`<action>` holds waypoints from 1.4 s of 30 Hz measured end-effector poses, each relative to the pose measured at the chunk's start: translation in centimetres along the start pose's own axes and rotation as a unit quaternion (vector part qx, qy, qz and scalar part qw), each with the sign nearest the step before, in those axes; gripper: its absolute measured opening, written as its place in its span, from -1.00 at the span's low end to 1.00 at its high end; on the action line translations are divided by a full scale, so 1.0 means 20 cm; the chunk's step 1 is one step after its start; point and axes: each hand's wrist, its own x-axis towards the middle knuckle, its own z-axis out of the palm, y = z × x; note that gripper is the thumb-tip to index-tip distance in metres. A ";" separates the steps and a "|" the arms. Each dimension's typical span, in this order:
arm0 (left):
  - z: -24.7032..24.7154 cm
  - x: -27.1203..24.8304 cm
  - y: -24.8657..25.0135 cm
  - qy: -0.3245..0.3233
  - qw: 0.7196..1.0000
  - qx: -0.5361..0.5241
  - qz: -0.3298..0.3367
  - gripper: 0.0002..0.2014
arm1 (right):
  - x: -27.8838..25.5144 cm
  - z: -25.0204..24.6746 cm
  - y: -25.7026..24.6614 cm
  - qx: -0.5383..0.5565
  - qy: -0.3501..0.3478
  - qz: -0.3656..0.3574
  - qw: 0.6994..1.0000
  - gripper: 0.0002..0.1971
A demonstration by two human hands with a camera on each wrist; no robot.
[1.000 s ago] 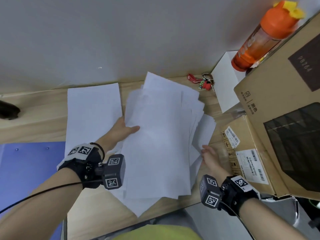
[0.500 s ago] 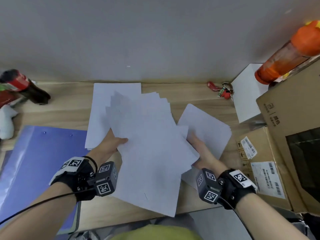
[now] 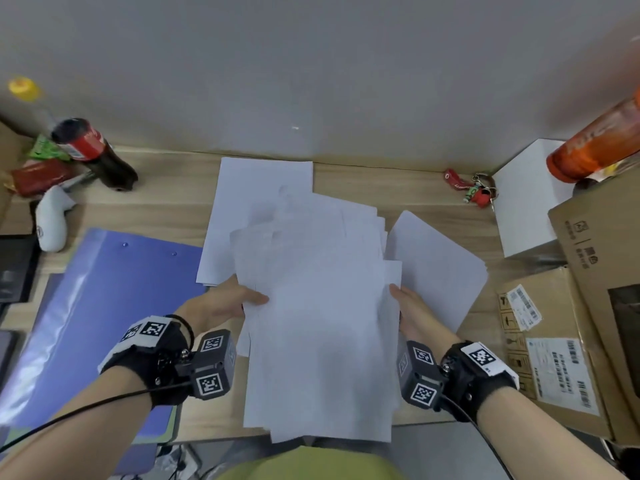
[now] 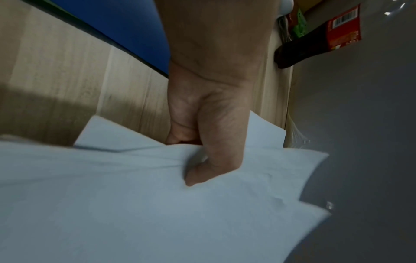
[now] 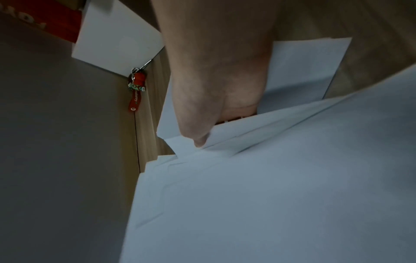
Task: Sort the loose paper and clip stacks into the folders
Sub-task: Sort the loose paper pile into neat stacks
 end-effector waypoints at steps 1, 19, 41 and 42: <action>0.01 0.01 0.00 0.011 1.000 -0.015 0.004 -0.40 | 0.00 0.01 -0.01 0.024 0.002 0.008 1.000 -0.66; 0.21 0.05 0.06 0.059 0.996 0.042 0.058 -0.62 | -0.09 0.09 0.01 -0.053 -0.059 0.035 0.996 -0.53; 0.14 -0.39 0.53 0.087 0.919 -0.072 0.377 -0.73 | -0.64 0.14 -0.46 0.116 -0.171 -0.344 0.916 -0.63; 0.13 -0.39 0.51 0.097 0.920 -0.058 0.375 -0.70 | -0.64 0.15 -0.45 0.113 -0.180 -0.345 0.914 -0.63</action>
